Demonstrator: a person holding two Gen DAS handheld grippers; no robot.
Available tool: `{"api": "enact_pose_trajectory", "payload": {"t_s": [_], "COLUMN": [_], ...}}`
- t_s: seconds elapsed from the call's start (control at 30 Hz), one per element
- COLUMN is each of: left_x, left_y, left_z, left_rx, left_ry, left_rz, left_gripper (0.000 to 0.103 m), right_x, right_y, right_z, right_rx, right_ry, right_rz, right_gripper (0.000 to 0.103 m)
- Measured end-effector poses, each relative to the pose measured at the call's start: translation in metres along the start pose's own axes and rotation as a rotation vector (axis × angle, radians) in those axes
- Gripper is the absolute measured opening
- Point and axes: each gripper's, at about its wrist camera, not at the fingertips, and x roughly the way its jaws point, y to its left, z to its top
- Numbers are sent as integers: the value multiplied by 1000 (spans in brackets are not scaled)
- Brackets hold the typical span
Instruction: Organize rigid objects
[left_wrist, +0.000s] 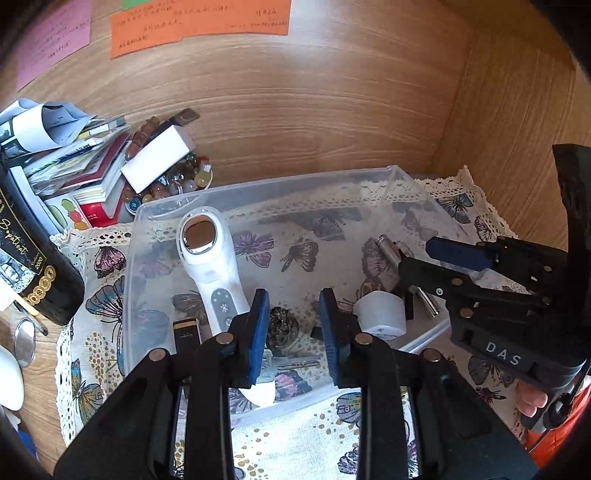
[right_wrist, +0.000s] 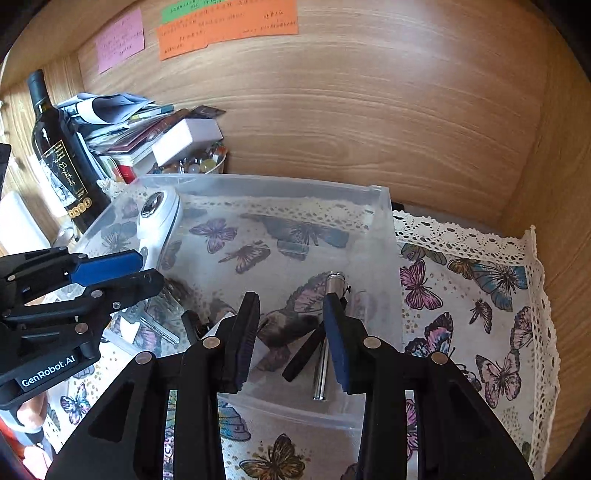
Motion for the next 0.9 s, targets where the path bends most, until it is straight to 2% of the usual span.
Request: {"api": "enact_pose_trajectory", "payload": {"t_s": [0.17, 0.27, 0.33, 0.47, 0.6, 0.77, 0.9], "left_x": [-24, -44, -58, -89, -119, -144, -159], "left_y": [-4, -7, -10, -18, -25, -28, -33], "left_z": [-1, -3, -5, -13, -27, -43, -56], "left_rx": [15, 20, 24, 47, 52, 28, 19], "left_ry": [-61, -112, -147, -227, -312, -362, -404], "left_rz": [10, 12, 21, 40, 51, 53, 58], "left_gripper": [30, 38, 48, 55, 68, 72, 77], "right_x": [-23, -44, -60, -93, -118, -146, -160], "right_y": [1, 5, 8, 15, 17, 20, 27], "right_z": [3, 4, 3, -1, -12, -29, -43], "right_rx": [-4, -15, -22, -28, -8, 18, 16], "right_ry": [-61, -115, -157, -239, -297, -360, -398], "right_rz": [-16, -28, -32, -27, -11, -3, -11], "right_gripper": [36, 40, 43, 46, 54, 57, 68]}}
